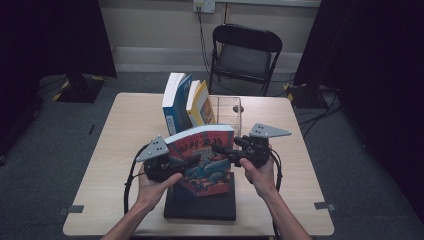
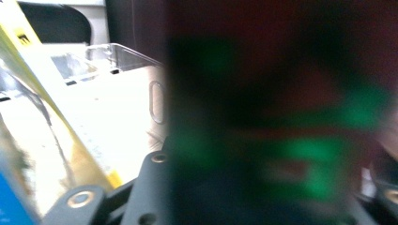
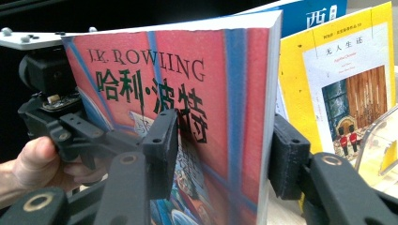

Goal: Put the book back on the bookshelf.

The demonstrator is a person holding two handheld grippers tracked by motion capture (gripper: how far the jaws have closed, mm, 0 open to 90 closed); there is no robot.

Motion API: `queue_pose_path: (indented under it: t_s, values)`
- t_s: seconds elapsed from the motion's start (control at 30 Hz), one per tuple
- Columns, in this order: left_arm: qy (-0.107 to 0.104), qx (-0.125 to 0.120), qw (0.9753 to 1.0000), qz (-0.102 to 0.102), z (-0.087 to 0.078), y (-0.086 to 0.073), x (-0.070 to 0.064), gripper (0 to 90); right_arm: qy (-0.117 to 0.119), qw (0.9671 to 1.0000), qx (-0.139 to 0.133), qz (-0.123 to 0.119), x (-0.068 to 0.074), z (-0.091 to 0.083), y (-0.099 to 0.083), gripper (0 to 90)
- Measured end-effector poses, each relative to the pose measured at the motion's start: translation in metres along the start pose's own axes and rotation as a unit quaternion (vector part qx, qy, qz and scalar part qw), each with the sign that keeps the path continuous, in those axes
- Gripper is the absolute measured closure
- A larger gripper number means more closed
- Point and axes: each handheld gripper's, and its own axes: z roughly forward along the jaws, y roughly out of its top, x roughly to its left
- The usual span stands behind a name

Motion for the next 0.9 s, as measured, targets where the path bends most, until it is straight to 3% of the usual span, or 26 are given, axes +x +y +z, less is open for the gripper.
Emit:
queue_pose_path:
  t_s: [0.2, 0.27, 0.33, 0.47, 0.57, 0.7, 0.9]
  values:
    - [0.007, 0.003, 1.0, 0.002, -0.001, 0.002, -0.005, 74.4, -0.008, 0.9999, 0.006, -0.002, 0.0, 0.007, 0.0, 37.2]
    - [0.016, 0.004, 0.9999, -0.005, -0.003, 0.002, -0.004, 74.5, -0.02, 0.9997, 0.016, -0.008, 0.0, 0.007, -0.003, 34.4]
    - [0.021, 0.0, 0.9997, -0.014, -0.006, 0.002, 0.001, 74.5, -0.017, 0.9998, 0.014, -0.003, -0.002, 0.006, -0.005, 32.2]
    - [0.06, -0.011, 0.9977, -0.03, -0.013, 0.003, 0.009, 74.6, -0.029, 0.9994, 0.018, -0.005, -0.006, 0.005, -0.007, 29.4]
    - [0.074, -0.015, 0.9966, -0.031, -0.016, 0.008, 0.015, 74.6, -0.03, 0.9993, 0.021, -0.007, -0.008, 0.006, -0.007, 33.1]
    - [0.092, -0.017, 0.9955, -0.014, -0.021, 0.011, 0.014, 74.6, -0.025, 0.9992, 0.029, -0.01, -0.013, 0.009, -0.007, 39.5]
    - [0.106, -0.018, 0.9938, -0.028, -0.028, 0.006, 0.021, 74.6, -0.032, 0.9987, 0.037, -0.013, -0.021, 0.018, -0.012, 45.1]
